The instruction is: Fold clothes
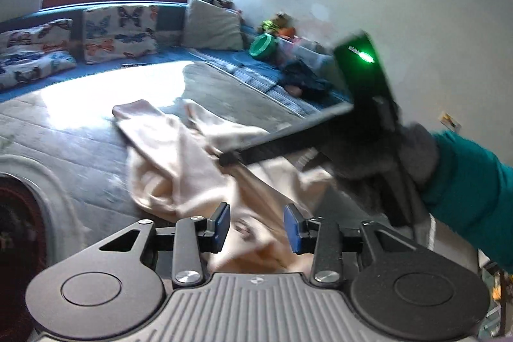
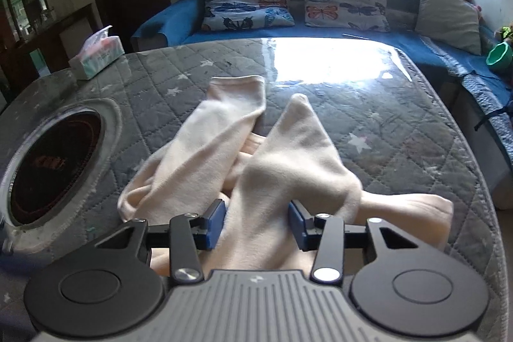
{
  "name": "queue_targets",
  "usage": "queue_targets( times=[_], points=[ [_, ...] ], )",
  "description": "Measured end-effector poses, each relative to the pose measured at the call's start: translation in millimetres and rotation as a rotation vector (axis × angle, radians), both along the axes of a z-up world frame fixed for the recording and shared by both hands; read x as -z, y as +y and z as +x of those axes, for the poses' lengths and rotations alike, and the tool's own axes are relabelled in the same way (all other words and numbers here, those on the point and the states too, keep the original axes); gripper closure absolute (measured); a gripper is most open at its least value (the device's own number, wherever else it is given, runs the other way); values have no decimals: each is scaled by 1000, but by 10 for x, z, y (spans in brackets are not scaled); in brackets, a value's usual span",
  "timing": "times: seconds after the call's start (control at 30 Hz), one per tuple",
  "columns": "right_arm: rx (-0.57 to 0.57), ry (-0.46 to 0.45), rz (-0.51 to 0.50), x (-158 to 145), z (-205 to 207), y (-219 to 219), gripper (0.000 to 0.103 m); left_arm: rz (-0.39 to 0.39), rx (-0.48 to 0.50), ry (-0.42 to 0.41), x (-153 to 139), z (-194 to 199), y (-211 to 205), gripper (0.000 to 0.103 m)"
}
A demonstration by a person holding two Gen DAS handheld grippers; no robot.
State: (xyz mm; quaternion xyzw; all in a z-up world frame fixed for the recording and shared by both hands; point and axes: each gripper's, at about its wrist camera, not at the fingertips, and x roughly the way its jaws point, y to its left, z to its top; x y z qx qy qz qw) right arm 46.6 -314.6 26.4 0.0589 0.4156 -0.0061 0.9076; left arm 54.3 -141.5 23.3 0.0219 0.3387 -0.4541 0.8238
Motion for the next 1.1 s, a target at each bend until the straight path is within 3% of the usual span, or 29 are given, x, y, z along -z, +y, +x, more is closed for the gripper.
queue_targets(
  times=[0.17, 0.23, 0.33, 0.57, 0.8, 0.83, 0.87, 0.97, 1.03, 1.1],
  points=[
    [-20, 10, 14, 49, 50, 40, 64, 32, -92, -11, -47, 184, 18, 69],
    [-22, 12, 17, 72, 54, 43, 78, 42, -116, -4, -49, 303, -42, 69],
    [-23, 4, 28, 62, 28, 26, 89, 63, -133, 0, -13, 464, -204, 69],
    [-21, -30, 42, -26, -66, -11, 99, 107, -166, 28, 187, 786, -539, 65],
    [-1, -52, 35, -114, -138, -84, 99, 140, -182, 61, 380, 1028, -796, 66],
    [-2, -49, 48, -113, -137, -96, 99, 143, -176, 67, 401, 1038, -808, 70],
    [-3, -50, 65, -112, -140, -102, 98, 145, -170, 74, 423, 1047, -820, 85],
    [-10, -58, 87, -107, -142, -70, 89, 136, -168, 75, 443, 1035, -800, 98],
    [-25, -55, 95, -87, -130, -20, 71, 130, -175, 63, 439, 1009, -761, 100],
    [-39, -48, 99, -60, -118, 34, 68, 118, -193, 64, 397, 986, -711, 100]
  ],
)
